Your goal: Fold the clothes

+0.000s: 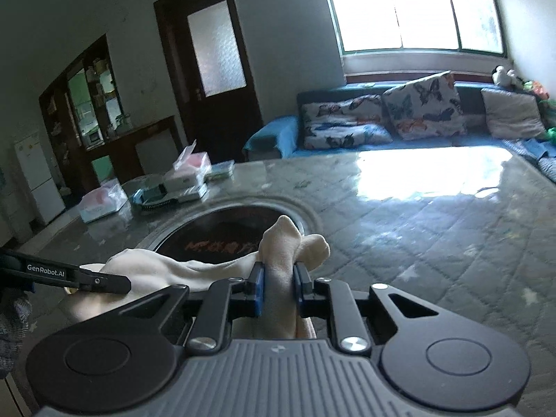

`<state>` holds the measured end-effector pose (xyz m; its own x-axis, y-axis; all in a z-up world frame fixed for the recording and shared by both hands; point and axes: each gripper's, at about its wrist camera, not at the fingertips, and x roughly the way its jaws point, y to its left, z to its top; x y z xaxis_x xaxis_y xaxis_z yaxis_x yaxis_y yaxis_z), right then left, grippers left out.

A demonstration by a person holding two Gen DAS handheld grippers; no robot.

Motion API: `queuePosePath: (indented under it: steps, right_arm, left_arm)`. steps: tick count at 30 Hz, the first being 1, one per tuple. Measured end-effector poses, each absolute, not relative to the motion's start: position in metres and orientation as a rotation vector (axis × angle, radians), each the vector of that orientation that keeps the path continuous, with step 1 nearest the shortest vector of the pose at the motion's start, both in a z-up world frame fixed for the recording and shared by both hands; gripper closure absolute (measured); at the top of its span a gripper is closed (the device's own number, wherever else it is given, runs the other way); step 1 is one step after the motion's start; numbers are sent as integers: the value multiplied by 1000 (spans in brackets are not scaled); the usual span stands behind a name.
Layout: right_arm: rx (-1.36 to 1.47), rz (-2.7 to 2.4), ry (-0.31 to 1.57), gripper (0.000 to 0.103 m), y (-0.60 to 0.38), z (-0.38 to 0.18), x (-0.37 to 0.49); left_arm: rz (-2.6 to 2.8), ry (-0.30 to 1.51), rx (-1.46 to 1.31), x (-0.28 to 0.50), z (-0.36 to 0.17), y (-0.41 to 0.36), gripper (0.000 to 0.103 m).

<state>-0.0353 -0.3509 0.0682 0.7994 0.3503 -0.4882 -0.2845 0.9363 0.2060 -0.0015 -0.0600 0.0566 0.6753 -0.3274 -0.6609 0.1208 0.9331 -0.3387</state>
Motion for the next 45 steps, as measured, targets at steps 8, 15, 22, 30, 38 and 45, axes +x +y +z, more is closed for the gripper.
queuePosePath:
  steps: [8,15,22,30,38,45]
  right_arm:
    - [114,245,505,87,-387,83,-44]
    - [109,170,478,87,-420,93,-43]
    - [114,95,452,87,-451,98,-36]
    - [114,21,455,87,-476,96,-23]
    - [91,-37,469,87,-488,93,-12]
    - [91,-62,484,87,-496,87,-3]
  left_arm:
    - [-319,774,-171,17,68,-117,85]
    - [-365,763,-112,33,74,-166,85]
    - [-402,762,-57,54,75,-208,85]
    - [-429,776,-34,76,70,-245,85]
    - [-446,794,-35,96,62,-265,85]
    - [-457,812,-33,105,54,-274,85]
